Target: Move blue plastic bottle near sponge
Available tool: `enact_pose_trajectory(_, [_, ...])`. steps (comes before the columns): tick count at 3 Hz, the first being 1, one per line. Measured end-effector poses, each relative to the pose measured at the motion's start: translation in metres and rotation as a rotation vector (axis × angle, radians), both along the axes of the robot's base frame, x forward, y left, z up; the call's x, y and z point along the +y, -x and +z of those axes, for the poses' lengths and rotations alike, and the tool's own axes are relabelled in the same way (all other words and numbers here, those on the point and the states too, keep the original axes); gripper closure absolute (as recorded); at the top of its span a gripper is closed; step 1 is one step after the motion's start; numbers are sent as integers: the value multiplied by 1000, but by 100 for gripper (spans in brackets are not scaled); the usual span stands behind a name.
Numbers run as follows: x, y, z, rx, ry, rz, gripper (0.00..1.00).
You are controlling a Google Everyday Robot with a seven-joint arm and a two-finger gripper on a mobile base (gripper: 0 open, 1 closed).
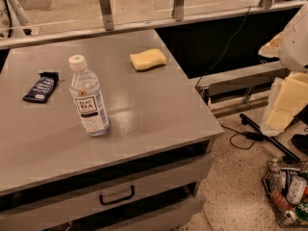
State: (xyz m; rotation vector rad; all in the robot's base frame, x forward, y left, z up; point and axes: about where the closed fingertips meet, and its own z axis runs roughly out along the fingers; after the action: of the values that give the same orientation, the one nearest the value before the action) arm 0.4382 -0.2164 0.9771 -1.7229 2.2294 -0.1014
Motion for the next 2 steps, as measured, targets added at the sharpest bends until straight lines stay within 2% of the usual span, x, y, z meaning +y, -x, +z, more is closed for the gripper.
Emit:
enact_pose_trajectory(1, [0, 0, 0, -1, 0, 0, 0])
enact_pose_trajectory(2, [0, -1, 3, -14, -33, -15, 0])
